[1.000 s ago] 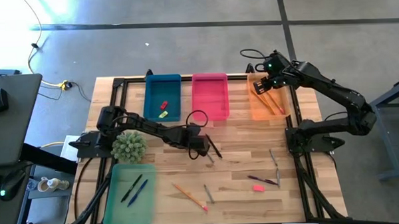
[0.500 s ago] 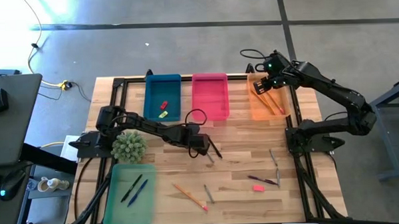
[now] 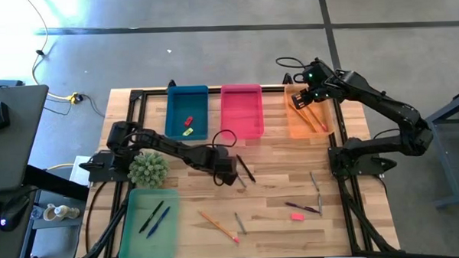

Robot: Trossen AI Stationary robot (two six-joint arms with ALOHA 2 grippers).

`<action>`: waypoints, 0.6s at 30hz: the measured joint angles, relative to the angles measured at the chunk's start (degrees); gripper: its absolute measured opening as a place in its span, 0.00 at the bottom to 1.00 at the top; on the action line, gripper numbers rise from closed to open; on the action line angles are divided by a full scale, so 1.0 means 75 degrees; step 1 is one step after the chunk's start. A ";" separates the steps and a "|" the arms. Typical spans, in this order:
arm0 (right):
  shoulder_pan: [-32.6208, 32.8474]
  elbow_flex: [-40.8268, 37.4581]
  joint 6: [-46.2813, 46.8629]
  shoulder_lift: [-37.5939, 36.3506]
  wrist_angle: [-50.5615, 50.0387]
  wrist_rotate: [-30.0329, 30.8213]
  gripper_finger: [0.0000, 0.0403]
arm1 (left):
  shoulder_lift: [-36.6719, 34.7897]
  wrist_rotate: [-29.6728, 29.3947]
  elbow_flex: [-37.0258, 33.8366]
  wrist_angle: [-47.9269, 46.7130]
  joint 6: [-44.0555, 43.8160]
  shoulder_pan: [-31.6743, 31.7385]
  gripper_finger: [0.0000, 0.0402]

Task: Sort crayons/erasers/pens/pencils in bins
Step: Put the green eraser into the transparent blue bin

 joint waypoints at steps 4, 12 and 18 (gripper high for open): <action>0.0000 0.0000 -0.0002 0.0000 0.0000 0.0003 0.34 | -0.0042 0.0022 0.0012 0.0028 0.0096 -0.0009 0.32; 0.0000 0.0000 -0.0031 0.0000 0.0000 0.0026 0.34 | -0.0018 0.0332 0.0021 -0.0086 -0.0041 -0.0005 0.26; 0.0000 0.0000 -0.0031 0.0000 0.0000 0.0026 0.34 | -0.0021 0.0540 0.0032 -0.0067 -0.0169 0.0007 0.24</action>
